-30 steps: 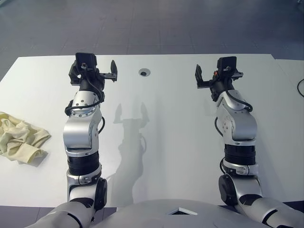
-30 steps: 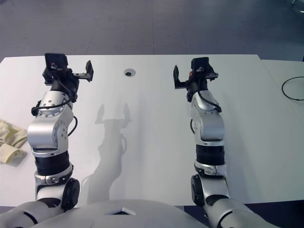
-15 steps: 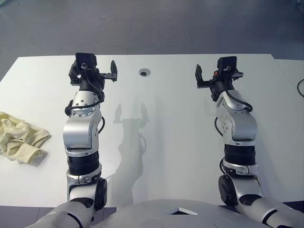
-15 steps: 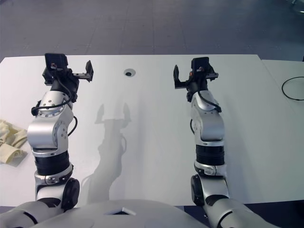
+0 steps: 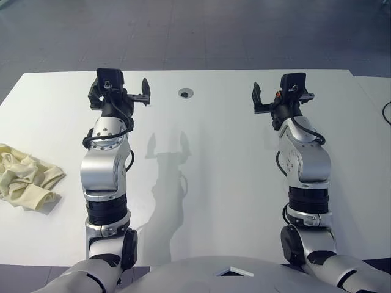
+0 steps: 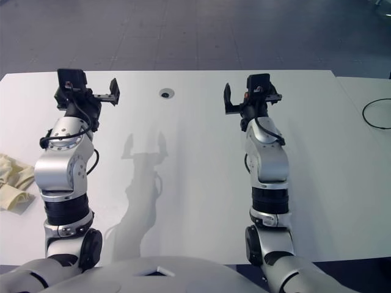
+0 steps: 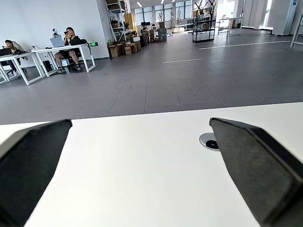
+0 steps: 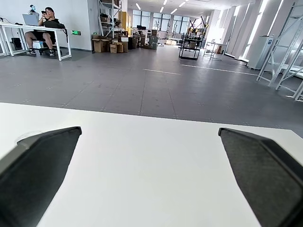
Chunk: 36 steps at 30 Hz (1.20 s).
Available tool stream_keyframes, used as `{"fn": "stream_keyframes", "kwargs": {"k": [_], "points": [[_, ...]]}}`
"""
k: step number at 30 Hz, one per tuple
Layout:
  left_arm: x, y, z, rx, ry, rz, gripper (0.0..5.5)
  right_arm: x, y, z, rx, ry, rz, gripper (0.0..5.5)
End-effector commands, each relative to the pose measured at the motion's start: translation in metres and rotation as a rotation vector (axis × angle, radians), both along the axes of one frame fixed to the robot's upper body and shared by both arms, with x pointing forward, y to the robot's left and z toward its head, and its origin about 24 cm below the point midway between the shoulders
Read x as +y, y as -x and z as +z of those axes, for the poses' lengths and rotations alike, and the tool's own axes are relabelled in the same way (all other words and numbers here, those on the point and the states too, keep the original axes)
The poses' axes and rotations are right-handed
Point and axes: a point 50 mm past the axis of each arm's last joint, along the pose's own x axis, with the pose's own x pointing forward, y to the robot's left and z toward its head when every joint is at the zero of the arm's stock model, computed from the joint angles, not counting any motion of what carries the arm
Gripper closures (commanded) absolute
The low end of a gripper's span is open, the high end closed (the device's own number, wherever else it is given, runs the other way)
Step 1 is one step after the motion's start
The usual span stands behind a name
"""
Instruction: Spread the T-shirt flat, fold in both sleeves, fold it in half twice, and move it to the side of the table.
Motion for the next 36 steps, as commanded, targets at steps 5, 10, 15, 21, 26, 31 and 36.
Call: {"fn": "stream_keyframes", "kwargs": {"k": [5, 10, 15, 21, 26, 31, 36], "points": [[-0.003, 0.001, 0.002, -0.002, 0.006, 0.002, 0.10, 0.000, 0.001, 0.000, 0.012, 0.000, 0.010, 0.12], [0.001, 0.007, 0.000, -0.002, 0.007, 0.033, 0.10, 0.007, -0.005, 0.001, 0.011, 0.005, 0.053, 0.12], [0.000, 0.003, 0.006, -0.017, 0.001, 0.022, 0.10, 0.007, -0.006, 0.002, 0.005, 0.000, 0.045, 0.12], [0.001, 0.002, 0.006, -0.017, 0.002, 0.017, 0.10, 0.006, -0.004, 0.001, 0.004, -0.007, 0.036, 0.12], [0.010, -0.002, 0.002, -0.003, -0.030, 0.026, 0.10, 0.000, 0.000, 0.001, -0.004, -0.013, -0.013, 0.12], [0.097, 0.016, -0.008, 0.012, -0.149, 0.385, 0.10, -0.003, 0.003, -0.002, 0.005, -0.011, -0.020, 0.12], [0.198, 0.055, -0.030, 0.121, -0.304, 0.803, 0.10, -0.002, 0.004, -0.006, 0.019, -0.004, -0.008, 0.12]]}}
